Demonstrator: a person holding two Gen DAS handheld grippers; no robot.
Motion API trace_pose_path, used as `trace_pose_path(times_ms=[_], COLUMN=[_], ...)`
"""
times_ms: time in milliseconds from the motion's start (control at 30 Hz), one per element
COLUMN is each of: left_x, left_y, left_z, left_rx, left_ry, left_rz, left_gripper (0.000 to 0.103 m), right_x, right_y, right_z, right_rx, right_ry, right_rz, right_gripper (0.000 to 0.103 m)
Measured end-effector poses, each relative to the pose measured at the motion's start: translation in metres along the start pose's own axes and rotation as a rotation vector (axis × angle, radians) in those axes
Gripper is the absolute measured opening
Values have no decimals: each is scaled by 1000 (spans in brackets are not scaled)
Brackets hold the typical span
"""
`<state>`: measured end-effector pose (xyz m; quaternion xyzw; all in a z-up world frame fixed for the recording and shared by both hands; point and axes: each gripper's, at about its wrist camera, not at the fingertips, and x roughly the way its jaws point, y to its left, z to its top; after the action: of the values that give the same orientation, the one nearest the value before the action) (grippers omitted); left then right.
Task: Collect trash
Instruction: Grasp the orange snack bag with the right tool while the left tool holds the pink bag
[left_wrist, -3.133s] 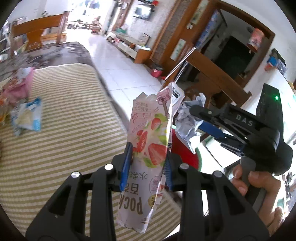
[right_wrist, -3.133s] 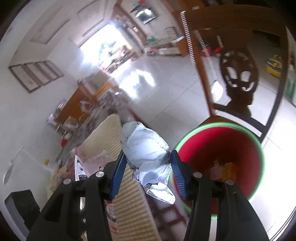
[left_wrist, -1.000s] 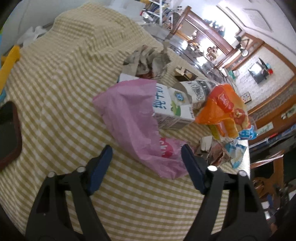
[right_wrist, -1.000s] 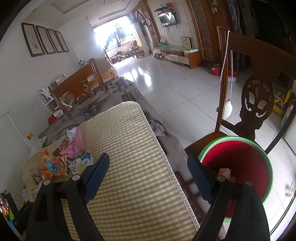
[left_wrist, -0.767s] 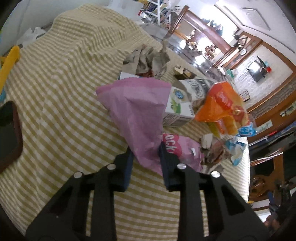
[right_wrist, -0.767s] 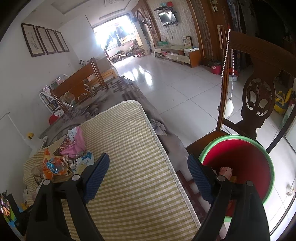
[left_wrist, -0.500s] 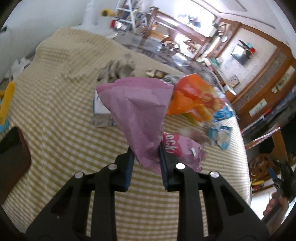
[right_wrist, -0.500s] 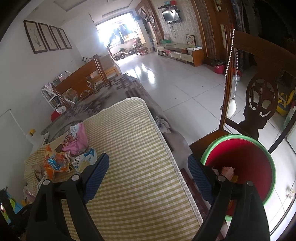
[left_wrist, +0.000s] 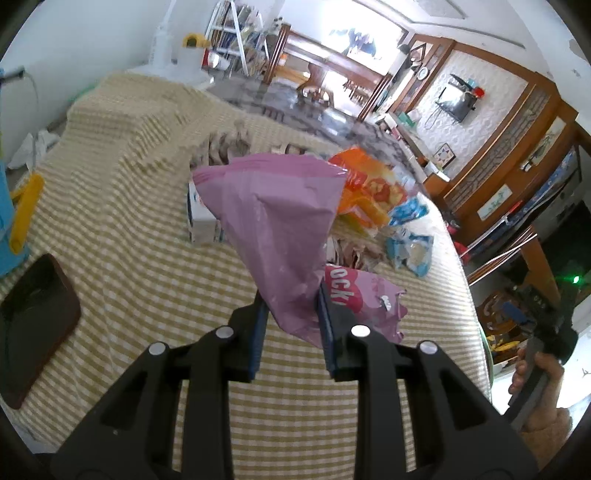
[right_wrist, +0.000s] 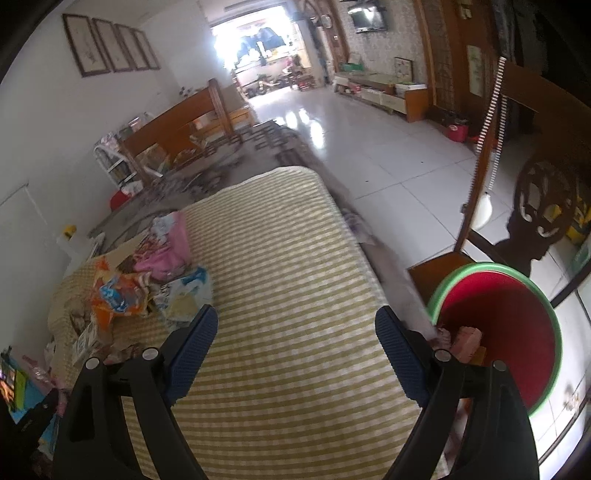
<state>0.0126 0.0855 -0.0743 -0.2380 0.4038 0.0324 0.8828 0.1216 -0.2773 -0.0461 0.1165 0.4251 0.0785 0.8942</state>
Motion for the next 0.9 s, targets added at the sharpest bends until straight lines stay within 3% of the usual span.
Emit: trace_pose_path(times_ms=[200, 333, 400, 467, 600, 667, 733, 800, 833, 900], left_x=[12, 18, 18, 20, 27, 30, 33, 35, 37, 37], left_y=[2, 12, 16, 19, 23, 28, 32, 36, 37, 38], left_z=[-3, -5, -6, -8, -10, -11, -12, -13, -14, -15], left_rx=[-27, -85, -103, -119, -149, -170, -205, -230, -237, -244], left_ry=[37, 67, 68, 71, 98, 107, 117, 126, 129, 130], left_rz=[-56, -95, -93, -90, -98, -99, -105, -111, -106, -102], left_gripper=[25, 25, 25, 26, 26, 30, 33, 34, 37, 45], right_x=[17, 29, 39, 50, 76, 96, 112, 117, 117, 114], right_y=[52, 123, 162, 193, 240, 251, 253, 246, 241, 230], right_z=[2, 14, 19, 17, 5, -4, -11, -14, -14, -14], right_rx=[-119, -324, -419, -500, -701, -790, -823, -798, -777, -719], right_ry=[30, 21, 49, 81, 94, 148, 181, 197, 206, 220], right_rz=[68, 111, 166, 190, 115, 51, -2, -2, 15, 64], right_gripper=[84, 84, 94, 95, 95, 95, 92, 68, 66, 51])
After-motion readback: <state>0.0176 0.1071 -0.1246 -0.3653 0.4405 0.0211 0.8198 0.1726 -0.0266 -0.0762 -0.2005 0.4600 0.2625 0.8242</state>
